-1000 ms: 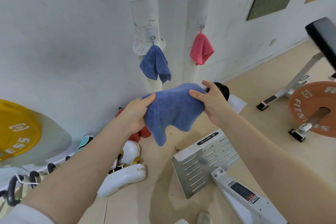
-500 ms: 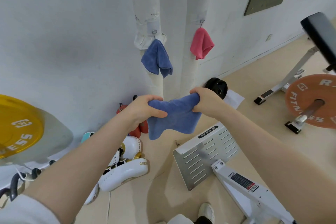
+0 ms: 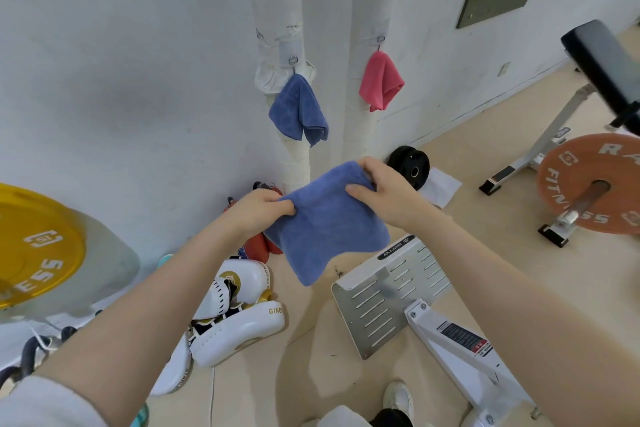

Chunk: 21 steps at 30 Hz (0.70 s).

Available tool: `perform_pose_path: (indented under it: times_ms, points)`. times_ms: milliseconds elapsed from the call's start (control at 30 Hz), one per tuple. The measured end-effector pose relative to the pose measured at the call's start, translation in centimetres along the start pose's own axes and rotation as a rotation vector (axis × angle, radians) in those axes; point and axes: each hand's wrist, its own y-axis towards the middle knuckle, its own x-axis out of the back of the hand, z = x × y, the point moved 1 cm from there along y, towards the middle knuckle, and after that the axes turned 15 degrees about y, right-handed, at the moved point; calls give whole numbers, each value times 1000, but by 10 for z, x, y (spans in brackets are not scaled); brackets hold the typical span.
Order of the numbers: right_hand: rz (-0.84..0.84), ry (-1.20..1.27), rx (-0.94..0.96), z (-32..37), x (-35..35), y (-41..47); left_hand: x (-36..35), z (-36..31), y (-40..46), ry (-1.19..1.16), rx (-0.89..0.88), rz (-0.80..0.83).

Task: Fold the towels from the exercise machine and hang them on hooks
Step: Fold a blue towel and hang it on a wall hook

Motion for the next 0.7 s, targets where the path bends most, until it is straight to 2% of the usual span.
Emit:
perform_pose_path:
  times_ms: [67,167,267,367,433,533,700]
  points:
    - [40,-36,38,7,-7,-3,-1,-4,-2,63,-97,64]
    - [86,-51,88,18,-15,-4,-5,-24,-7,86,-337,141]
    - [113,35,51,26,-18,-4,-8,-36,-7,87,-453,-12]
    - [146,250,-15,22,-5,-8,-8,-32,-3,-58,-401,-117]
    - [217,289,-37,13,6,-13,-8,-24,0,-181,-343,-126]
    - [294,204,-87,4,11,-21,-9,-17,2,-323,-273,-140]
    - [250,-52,-18,4,9,-16,-11,-15,4,-446,-202,-156]
